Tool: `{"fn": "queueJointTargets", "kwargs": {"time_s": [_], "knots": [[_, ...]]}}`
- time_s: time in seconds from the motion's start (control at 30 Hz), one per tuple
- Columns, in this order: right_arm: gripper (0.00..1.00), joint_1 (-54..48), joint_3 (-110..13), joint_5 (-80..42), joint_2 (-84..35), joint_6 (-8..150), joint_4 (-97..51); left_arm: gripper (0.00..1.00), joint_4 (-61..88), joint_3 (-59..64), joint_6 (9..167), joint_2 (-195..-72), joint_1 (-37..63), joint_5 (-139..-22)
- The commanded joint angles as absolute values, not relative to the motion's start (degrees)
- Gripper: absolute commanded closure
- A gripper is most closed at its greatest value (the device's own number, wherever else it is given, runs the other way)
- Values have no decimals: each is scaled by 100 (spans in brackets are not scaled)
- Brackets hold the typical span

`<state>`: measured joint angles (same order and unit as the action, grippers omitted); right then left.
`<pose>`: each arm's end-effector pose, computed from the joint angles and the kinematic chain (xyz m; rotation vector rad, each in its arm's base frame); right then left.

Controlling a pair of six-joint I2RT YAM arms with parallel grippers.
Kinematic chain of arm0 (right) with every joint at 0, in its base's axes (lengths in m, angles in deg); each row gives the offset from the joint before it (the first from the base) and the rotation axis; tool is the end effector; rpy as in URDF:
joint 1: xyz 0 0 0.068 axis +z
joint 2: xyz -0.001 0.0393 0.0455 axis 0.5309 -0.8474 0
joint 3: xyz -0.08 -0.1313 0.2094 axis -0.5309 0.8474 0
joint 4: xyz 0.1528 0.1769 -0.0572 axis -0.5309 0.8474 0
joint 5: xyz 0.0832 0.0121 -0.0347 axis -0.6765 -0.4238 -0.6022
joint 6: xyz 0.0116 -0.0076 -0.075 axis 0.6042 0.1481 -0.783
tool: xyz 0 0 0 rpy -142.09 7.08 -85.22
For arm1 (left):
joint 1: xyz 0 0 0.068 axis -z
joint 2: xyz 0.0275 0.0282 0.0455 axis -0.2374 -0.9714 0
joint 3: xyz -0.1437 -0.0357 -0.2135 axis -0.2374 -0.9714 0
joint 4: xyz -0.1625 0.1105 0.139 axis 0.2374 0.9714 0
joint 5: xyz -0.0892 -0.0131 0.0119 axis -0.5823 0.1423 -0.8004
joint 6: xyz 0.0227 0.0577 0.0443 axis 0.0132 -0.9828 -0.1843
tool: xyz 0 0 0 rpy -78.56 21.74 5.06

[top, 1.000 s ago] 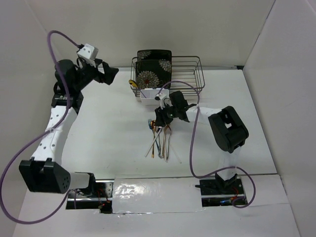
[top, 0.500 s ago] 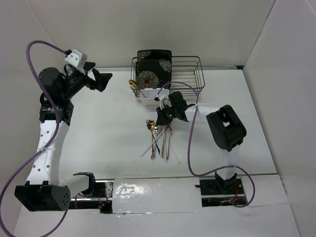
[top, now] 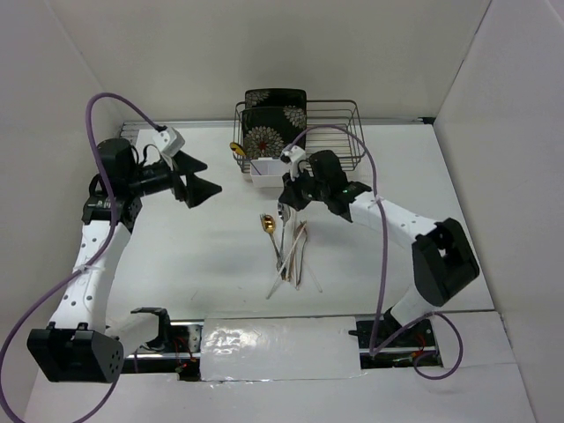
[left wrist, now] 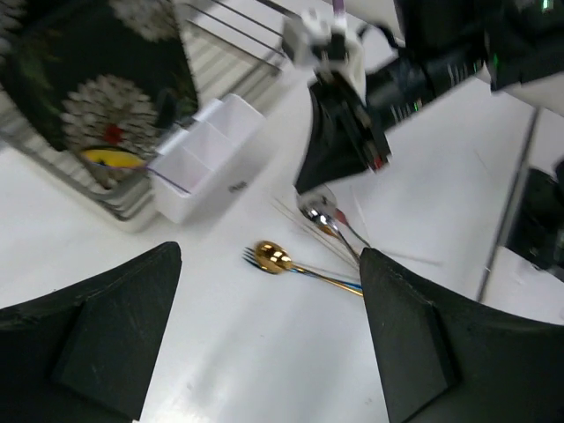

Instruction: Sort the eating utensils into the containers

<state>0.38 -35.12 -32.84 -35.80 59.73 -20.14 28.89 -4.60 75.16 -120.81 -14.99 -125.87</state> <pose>0.2957 0.2161 0.2299 -0.8987 1.9966 0.6869 0.2349 -0.0470 0.3834 0.6764 1.6122 -0.7860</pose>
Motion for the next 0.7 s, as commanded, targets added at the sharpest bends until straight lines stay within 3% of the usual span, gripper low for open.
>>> {"fn": "queueJointTargets", "kwargs": {"time_s": [0.0,0.3,0.67], "knots": [[100,124,-3819,-3374,-2935,6029,-2063,8,3340,-473,6912,-12040,-1408,-13448],[100,502,-4461,-3850,-2178,6020,-2424,11,3237,-614,6462,-12321,-1005,-14213],[100,1231,-4892,-4106,-2019,6002,-2477,17,3429,159,6278,-13094,-310,-14109]]}}
